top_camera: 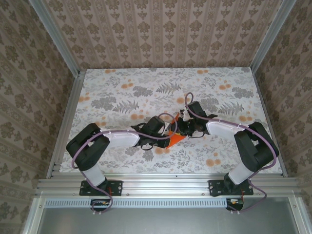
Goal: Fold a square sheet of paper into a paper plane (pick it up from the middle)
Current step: Fourth fold the wing at the center of the table.
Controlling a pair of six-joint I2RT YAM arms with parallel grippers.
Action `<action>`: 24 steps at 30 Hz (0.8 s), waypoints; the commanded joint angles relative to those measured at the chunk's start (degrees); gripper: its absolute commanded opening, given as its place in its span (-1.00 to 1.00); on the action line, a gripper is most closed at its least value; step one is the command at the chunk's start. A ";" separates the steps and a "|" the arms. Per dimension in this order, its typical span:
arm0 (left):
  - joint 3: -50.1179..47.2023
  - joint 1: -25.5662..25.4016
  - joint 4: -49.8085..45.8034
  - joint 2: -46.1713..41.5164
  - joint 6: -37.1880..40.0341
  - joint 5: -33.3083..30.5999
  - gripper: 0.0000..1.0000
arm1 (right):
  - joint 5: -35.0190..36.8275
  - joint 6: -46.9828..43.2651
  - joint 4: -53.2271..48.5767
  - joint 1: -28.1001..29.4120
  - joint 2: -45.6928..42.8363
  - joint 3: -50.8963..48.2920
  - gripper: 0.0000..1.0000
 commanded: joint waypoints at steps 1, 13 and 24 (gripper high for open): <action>-1.41 0.87 3.12 1.01 -1.95 3.49 -0.97 | -2.39 1.21 3.50 0.31 -0.22 0.15 -0.60; -0.92 1.46 4.21 3.64 -2.16 6.34 -0.97 | -1.58 1.30 3.51 0.44 1.94 1.80 -0.60; -0.38 1.66 5.28 5.84 -2.63 8.00 -0.97 | -2.97 1.90 5.00 0.05 0.81 0.86 -0.66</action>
